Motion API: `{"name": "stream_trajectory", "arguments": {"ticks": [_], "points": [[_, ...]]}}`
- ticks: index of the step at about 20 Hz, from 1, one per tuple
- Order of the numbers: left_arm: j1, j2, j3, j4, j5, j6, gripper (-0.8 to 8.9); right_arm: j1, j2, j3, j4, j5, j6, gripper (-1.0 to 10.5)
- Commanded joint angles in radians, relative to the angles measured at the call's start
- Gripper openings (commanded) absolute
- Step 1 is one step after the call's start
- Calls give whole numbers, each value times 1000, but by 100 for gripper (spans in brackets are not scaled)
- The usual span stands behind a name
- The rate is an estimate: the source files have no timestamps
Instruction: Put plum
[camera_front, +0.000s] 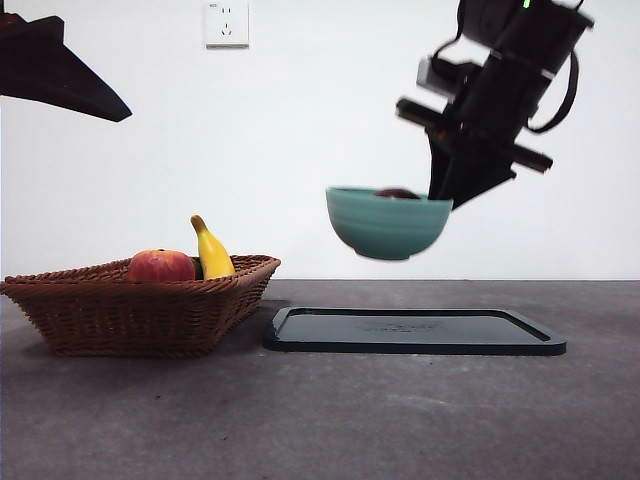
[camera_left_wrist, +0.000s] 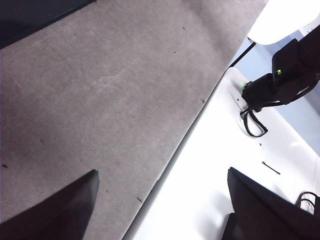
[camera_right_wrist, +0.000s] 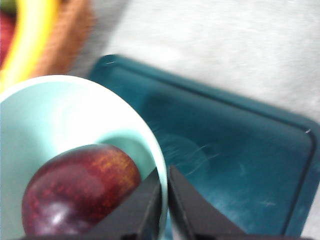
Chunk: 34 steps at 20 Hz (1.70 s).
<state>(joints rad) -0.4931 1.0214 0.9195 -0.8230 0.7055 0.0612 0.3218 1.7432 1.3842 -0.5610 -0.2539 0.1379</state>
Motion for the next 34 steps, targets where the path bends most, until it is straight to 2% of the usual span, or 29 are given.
{"name": "stream_trajectory", "arguments": {"ticks": [1,7,15,18,20,25,31,34], "points": [[-6,4,8,8,4,5,404,-10,70,39,14,-4,-15,9],[-6,4,8,8,4,6,404,-25,174,39,51,-7,-18,9],[-6,4,8,8,3,5,404,-25,204,38,34,-7,-18,11],[-6,4,8,8,3,5,404,-25,203,39,35,-3,1,175],[-6,4,8,8,4,5,404,-26,192,44,35,2,13,175],[-6,4,8,9,4,5,404,-37,-14,65,-27,19,-2,175],[-6,4,8,10,4,6,404,-35,-352,60,-260,16,-64,175],[-6,4,8,9,4,6,404,-34,-468,35,-339,-2,-71,175]]}}
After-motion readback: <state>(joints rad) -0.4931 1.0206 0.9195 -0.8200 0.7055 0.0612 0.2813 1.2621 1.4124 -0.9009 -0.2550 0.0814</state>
